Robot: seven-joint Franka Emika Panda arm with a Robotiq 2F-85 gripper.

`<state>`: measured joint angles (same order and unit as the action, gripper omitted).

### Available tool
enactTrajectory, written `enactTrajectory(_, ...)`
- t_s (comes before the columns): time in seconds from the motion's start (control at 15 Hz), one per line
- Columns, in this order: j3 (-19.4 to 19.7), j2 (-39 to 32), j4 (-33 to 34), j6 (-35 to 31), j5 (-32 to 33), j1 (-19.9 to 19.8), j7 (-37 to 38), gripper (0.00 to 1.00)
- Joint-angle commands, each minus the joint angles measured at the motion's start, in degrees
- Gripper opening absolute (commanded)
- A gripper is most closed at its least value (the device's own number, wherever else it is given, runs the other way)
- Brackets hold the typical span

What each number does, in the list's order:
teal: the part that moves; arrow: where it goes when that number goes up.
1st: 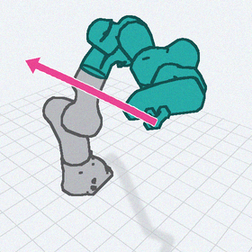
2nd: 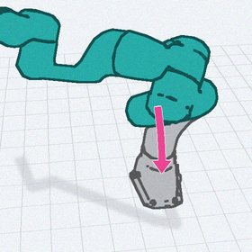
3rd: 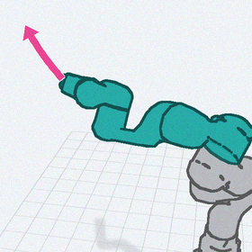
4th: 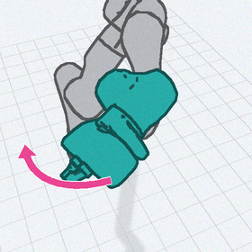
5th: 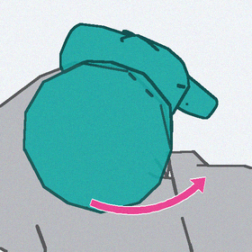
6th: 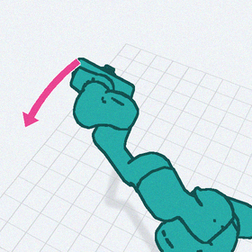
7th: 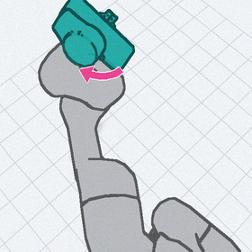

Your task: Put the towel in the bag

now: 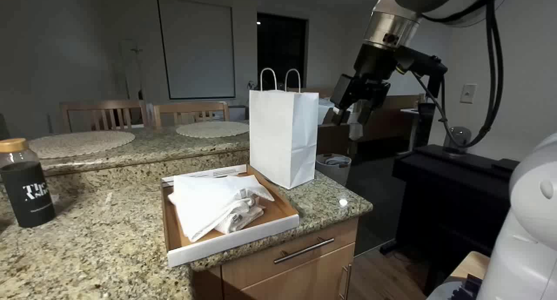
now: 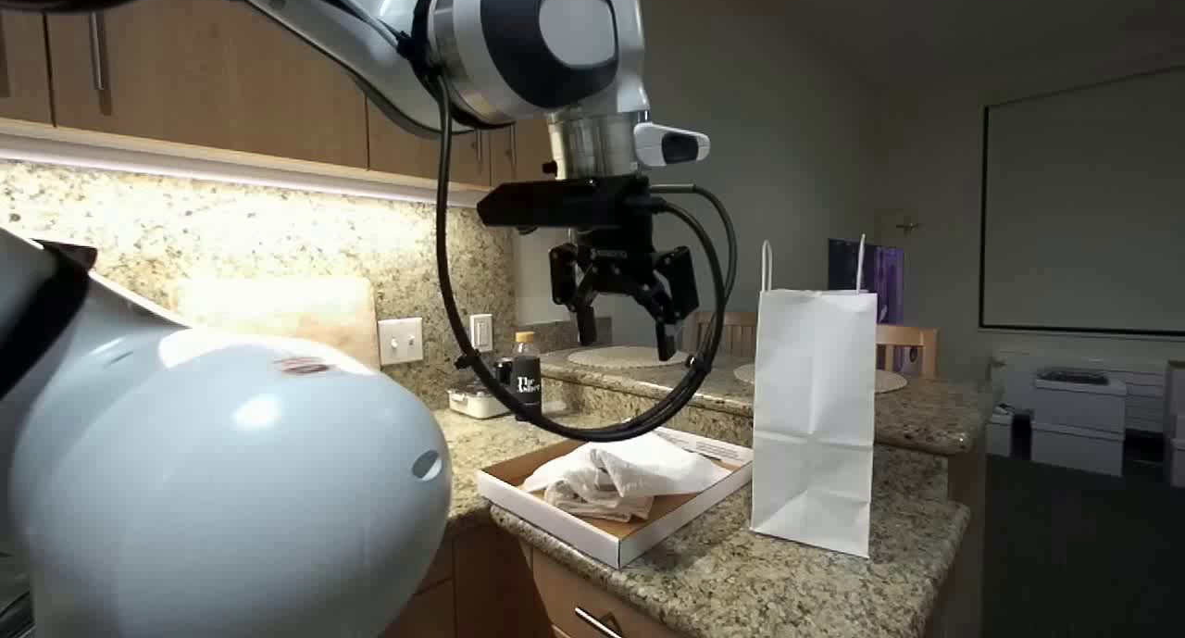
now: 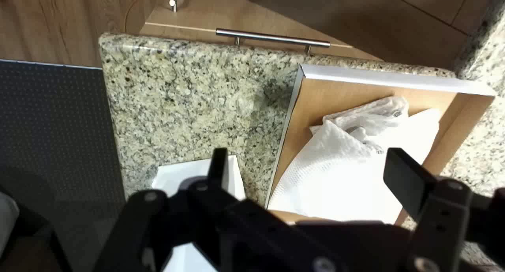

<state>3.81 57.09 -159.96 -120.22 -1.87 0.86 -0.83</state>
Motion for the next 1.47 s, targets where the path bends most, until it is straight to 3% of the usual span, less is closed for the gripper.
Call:
enactTrajectory(0.0, -0.4, -0.2, -0.5, 0.8, -0.5, -0.5, -0.4, 1.00)
enactTrajectory(0.53, -1.3, -1.3, -1.4, 0.8, -0.9, -0.1, 0.6, 1.00)
enactTrajectory(1.0, -15.8, -11.0, 10.8, -4.0, -5.3, 3.3, 15.1, 1.00)
enactTrajectory(1.2, -22.2, -19.7, 18.2, -8.7, -3.3, 0.3, 23.2, 1.00)
enactTrajectory(1.4, -27.1, -29.5, 24.2, -11.4, -1.7, -5.5, 28.4, 1.00)
